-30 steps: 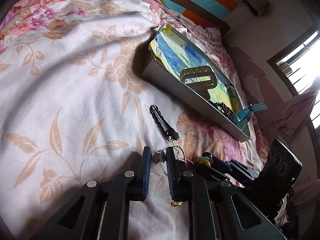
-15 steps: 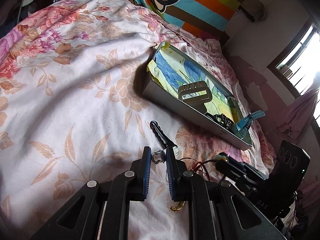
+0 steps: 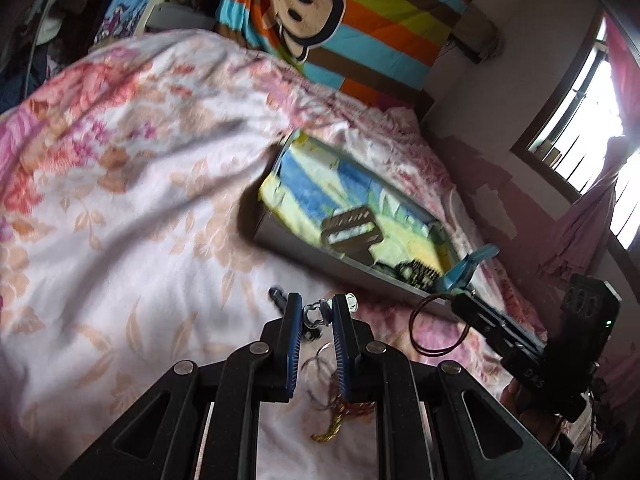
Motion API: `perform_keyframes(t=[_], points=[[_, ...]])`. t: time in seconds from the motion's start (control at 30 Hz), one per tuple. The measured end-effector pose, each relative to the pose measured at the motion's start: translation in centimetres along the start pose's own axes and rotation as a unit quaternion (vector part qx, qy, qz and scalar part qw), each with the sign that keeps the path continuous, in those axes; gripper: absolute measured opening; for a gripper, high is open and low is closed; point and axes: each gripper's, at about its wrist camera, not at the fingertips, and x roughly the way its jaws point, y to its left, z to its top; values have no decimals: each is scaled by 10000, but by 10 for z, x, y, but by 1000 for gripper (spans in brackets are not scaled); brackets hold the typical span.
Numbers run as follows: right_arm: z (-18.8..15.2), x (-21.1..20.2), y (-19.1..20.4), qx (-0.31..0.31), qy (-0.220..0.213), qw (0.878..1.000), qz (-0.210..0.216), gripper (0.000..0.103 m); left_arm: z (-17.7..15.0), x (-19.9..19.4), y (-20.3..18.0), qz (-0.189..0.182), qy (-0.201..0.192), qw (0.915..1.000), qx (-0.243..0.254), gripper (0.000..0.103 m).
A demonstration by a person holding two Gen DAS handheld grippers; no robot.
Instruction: Organize jewelry
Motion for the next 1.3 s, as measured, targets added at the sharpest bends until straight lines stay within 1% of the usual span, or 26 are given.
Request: perform_keyframes(t=[0.13, 0.2, 0.23, 0.33, 0.43, 0.5, 0.57, 0.67, 0.83, 0.87, 0.9, 0.93, 0.97, 1.0, 1.03, 1.07, 1.1, 1.13, 1.17, 1.2, 1.23, 1.3], points=[[9, 0, -16, 204, -439, 9981, -373, 26, 23, 4, -12, -60, -543, 9985, 92, 14], [15, 8, -24, 274, -548, 9961, -630, 26, 37, 14, -19, -1, -780, 9969, 119, 14], [17, 13, -28, 322, -564, 9956, -669, 26, 43, 20, -22, 46, -873, 9961, 114, 14], [23, 30, -38, 392, -551, 9943, -829, 26, 58, 41, -25, 74, -999, 9950, 48, 14], [26, 48, -44, 395, -489, 9932, -976, 26, 62, 67, -23, 120, -938, 9955, -59, 14], [24, 56, -47, 404, -453, 9927, -1047, 26, 57, 82, -20, 218, -775, 9968, -3, 14], [18, 67, -48, 392, -343, 9924, -1117, 26, 52, 95, -15, 393, -614, 9973, 93, 14], [11, 77, -49, 382, -131, 9923, -1173, 26, 50, 103, -10, 394, -493, 9980, 65, 15], [6, 78, -48, 362, -111, 9925, -1162, 27, 47, 109, -8, 552, -337, 9979, 69, 15], [6, 78, -48, 370, -112, 9925, -1159, 29, 47, 109, -7, 560, -308, 9979, 54, 15], [6, 77, -49, 375, -126, 9925, -1160, 34, 47, 109, -7, 571, -297, 9979, 46, 16], [5, 74, -48, 363, -161, 9923, -1175, 39, 47, 108, -7, 582, -294, 9979, 41, 21], [4, 72, -46, 341, -195, 9921, -1191, 50, 47, 106, -7, 579, -299, 9979, 43, 28], [4, 69, -46, 329, -217, 9922, -1187, 54, 47, 104, -8, 541, -333, 9980, 57, 32], [3, 65, -44, 302, -245, 9923, -1174, 54, 47, 100, -9, 524, -384, 9979, 63, 43], [3, 61, -43, 278, -260, 9921, -1192, 54, 46, 95, -10, 513, -457, 9976, 44, 61], [3, 56, -41, 245, -290, 9917, -1231, 54, 45, 89, -11, 447, -557, 9974, 14, 68], [2, 48, -37, 197, -339, 9910, -1280, 55, 45, 83, -13, 392, -644, 9972, -23, 80], [1, 41, -34, 170, -387, 9902, -1328, 59, 44, 74, -16, 357, -750, 9965, -48, 84], [2, 35, -33, 156, -428, 9897, -1355, 64, 44, 67, -19, 347, -805, 9961, -37, 85], [1, 25, -29, 127, -504, 9890, -1386, 67, 43, 59, -24, 340, -848, 9958, 7, 86], [2, 4, -23, 95, -633, 9877, -1430, 75, 41, 43, -34, 390, -931, 9948, 114, 92]])
